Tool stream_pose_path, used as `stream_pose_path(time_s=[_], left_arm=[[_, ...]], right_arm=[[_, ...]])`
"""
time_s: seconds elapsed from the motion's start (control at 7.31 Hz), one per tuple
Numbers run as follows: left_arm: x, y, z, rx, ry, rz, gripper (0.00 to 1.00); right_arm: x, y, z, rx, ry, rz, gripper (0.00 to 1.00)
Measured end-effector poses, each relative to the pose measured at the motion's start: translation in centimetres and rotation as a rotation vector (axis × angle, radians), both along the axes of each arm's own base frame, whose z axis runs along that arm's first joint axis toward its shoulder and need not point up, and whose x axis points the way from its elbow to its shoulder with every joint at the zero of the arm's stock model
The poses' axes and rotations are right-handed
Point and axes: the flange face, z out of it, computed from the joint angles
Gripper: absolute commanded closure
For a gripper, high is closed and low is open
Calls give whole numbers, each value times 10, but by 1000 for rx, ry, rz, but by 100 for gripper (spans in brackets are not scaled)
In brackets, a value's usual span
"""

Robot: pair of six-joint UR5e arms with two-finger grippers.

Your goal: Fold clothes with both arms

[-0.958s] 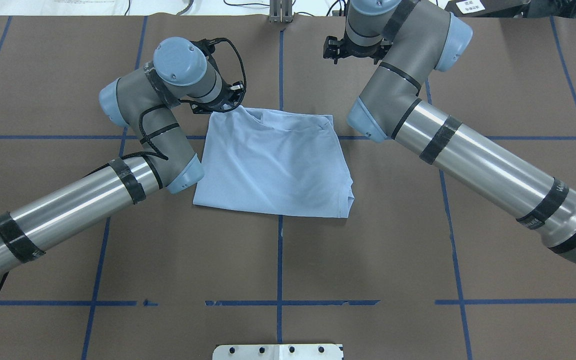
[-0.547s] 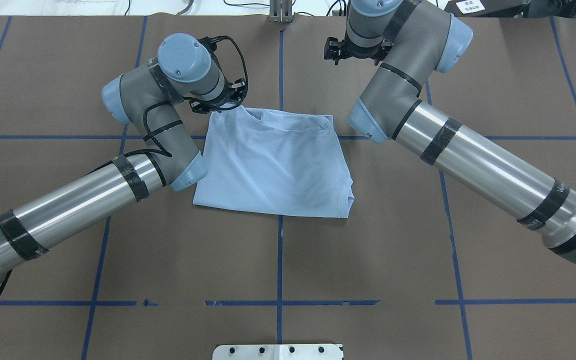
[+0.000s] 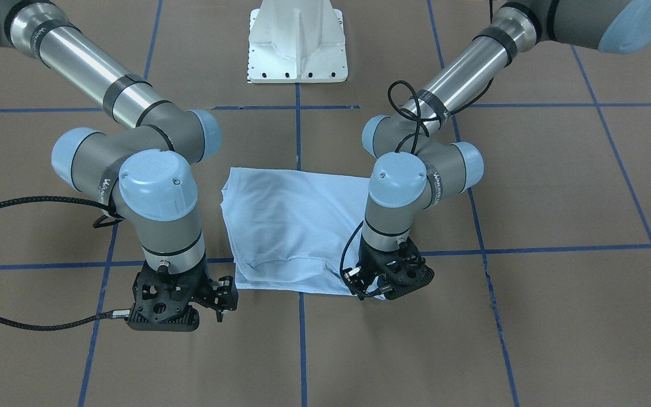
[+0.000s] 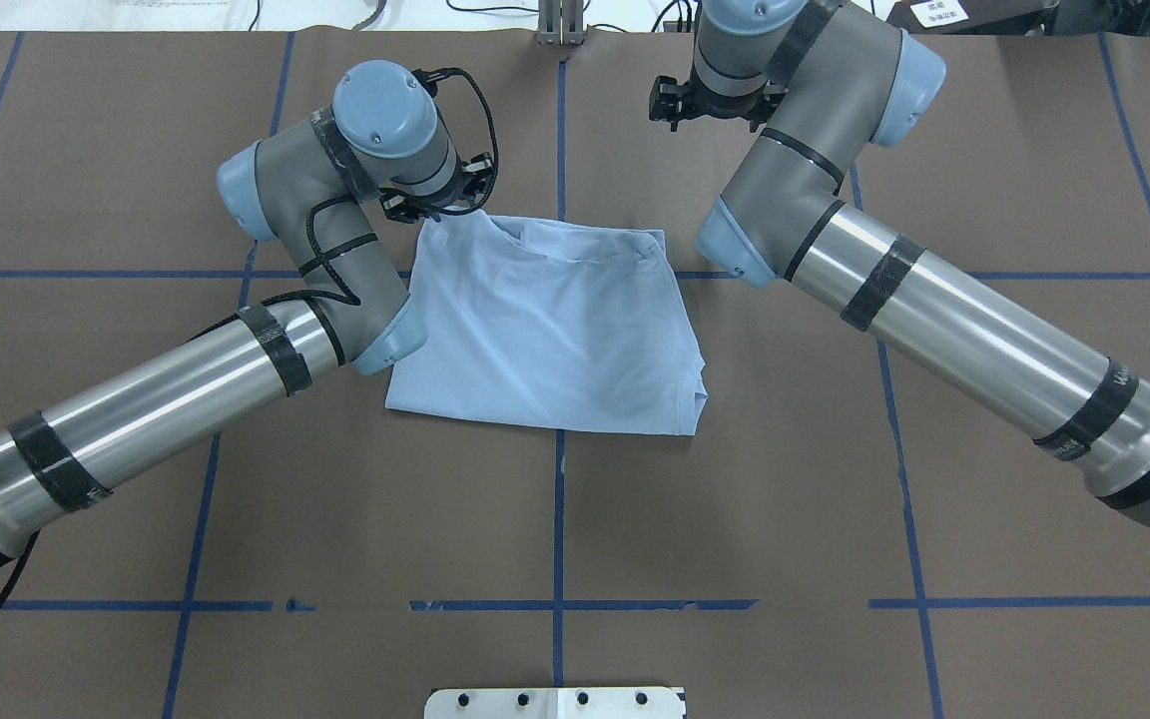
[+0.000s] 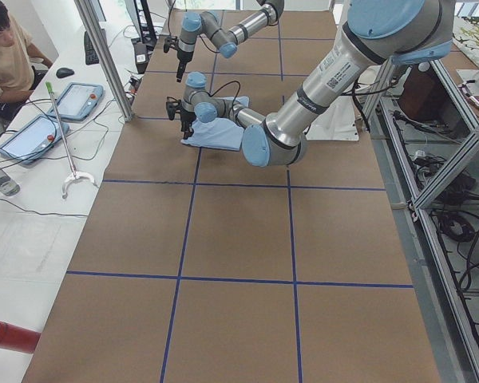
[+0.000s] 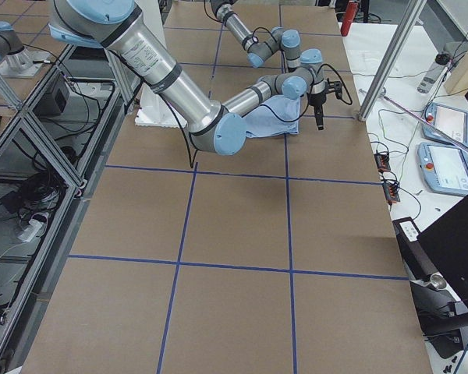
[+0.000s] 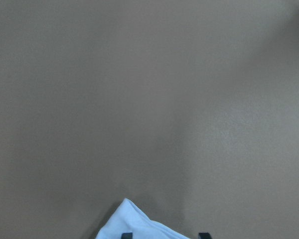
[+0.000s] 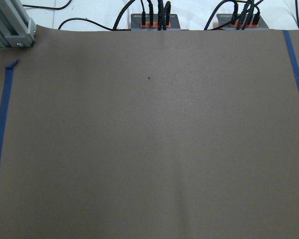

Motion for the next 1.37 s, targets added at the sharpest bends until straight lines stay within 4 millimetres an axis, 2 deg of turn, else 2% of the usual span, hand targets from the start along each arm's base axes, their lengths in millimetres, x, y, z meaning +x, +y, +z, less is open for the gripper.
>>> stream_pose_path(time_s=[0.41,0.96,1.37], left_arm=[[2,-2,3,-1,-12,-7,100],[1,-1,9,31,-45,33,100],[-22,-18,19,78,-96,68,100]], right_arm=[[0,0,-1,1,-2,1,0],[0,0,0,1,-1,0,0],[0,0,0,0,-1,0,0]])
